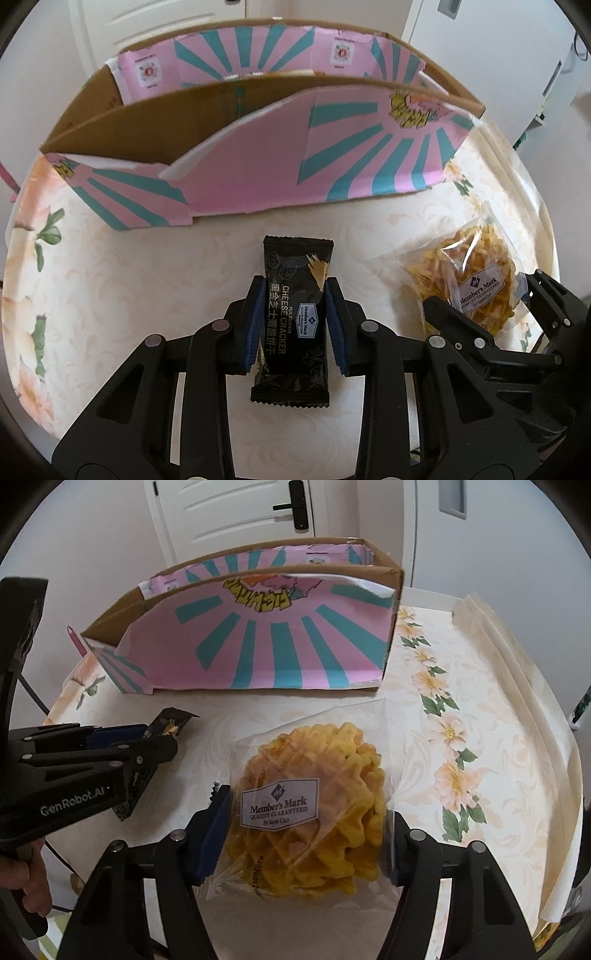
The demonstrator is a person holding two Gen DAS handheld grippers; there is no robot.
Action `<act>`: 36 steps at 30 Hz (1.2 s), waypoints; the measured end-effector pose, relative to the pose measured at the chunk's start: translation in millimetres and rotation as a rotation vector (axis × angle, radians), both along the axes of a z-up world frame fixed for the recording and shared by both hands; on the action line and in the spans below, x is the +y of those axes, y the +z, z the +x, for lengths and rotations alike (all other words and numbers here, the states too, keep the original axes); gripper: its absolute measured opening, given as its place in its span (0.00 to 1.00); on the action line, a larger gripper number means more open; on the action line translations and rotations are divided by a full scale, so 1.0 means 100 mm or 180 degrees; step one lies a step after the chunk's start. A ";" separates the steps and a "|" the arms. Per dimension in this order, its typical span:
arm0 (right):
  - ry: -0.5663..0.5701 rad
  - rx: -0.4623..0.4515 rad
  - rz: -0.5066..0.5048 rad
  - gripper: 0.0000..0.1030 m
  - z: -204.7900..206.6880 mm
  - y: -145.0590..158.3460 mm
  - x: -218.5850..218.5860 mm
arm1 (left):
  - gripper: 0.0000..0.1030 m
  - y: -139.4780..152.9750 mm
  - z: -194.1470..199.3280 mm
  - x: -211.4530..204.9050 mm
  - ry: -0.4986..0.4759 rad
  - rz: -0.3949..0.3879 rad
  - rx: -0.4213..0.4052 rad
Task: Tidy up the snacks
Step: 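Grasp the black cheese cracker bar with the left tool while the right tool grasps the bagged waffle, then carry both held snacks into the striped box and open both tools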
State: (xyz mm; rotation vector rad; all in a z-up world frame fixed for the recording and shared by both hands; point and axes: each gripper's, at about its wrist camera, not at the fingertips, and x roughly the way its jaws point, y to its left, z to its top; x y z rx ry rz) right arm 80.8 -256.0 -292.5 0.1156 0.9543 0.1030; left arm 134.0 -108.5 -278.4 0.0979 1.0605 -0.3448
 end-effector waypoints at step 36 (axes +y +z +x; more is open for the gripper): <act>0.0135 -0.0502 0.0545 0.62 0.66 1.80 -0.21 | 0.28 1.63 0.74 0.28 0.0234 -0.0296 -0.0627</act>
